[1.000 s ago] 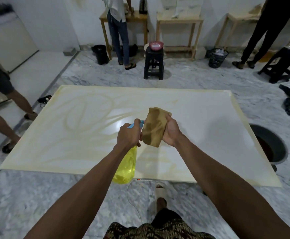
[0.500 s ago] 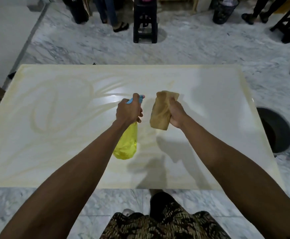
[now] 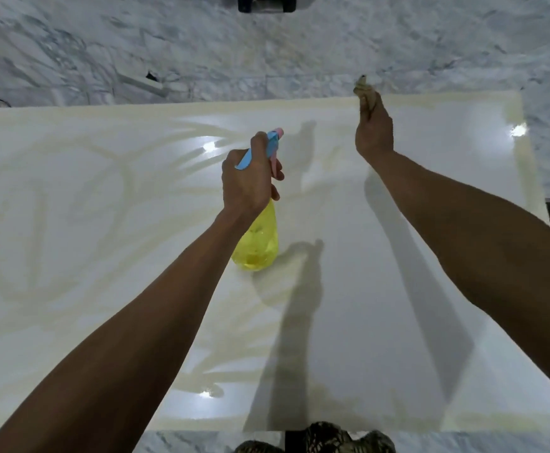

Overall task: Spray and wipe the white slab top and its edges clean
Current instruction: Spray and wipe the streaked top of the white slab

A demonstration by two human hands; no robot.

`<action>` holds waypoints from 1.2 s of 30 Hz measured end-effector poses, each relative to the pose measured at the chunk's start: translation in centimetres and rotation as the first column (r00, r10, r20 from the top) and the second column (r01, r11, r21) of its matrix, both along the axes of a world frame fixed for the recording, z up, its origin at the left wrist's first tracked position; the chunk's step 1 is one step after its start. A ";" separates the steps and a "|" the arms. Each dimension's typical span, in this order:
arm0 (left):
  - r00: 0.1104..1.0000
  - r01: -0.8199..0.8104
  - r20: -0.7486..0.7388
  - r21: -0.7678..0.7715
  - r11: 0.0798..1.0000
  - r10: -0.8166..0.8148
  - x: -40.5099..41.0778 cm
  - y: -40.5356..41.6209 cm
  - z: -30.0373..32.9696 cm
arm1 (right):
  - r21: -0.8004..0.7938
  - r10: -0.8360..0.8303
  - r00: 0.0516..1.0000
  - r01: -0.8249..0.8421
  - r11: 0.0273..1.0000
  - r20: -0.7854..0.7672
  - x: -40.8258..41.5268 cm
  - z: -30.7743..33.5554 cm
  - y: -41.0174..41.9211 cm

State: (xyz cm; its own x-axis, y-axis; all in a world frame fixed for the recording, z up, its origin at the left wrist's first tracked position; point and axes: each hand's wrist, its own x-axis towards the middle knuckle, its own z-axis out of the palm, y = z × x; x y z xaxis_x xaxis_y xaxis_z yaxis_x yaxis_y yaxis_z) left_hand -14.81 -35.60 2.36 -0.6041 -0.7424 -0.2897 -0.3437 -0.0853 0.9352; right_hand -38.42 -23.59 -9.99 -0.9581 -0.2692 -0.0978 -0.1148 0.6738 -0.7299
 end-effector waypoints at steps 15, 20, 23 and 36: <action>0.994 0.025 0.104 -0.030 0.999 -0.022 5.1 -1.5 -2.7 | 0.547 0.591 0.805 -0.474 0.690 -0.047 12.8 -6.9 1.1; 0.994 0.023 0.112 -0.026 0.999 -0.020 10.1 0.6 -2.2 | 0.520 0.661 0.749 -0.547 0.656 -0.047 20.3 -7.5 4.5; 0.989 0.066 0.133 -0.036 0.997 -0.061 14.3 2.3 -1.9 | 0.539 0.662 0.750 -0.551 0.637 -0.014 25.5 -6.9 7.1; 0.985 0.156 0.069 0.068 0.985 -0.161 32.7 8.5 -1.5 | 0.465 0.451 0.828 -0.561 0.685 0.334 48.3 -2.9 13.5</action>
State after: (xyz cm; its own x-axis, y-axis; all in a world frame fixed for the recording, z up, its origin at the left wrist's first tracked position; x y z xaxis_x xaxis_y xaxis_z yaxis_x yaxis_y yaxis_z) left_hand 17.88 -27.06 0.88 -0.6875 -0.6182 -0.3809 -0.4259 -0.0816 0.9011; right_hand 9.92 -10.11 -12.89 -0.6399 -0.5611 -0.5250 -0.4593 0.8270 -0.3240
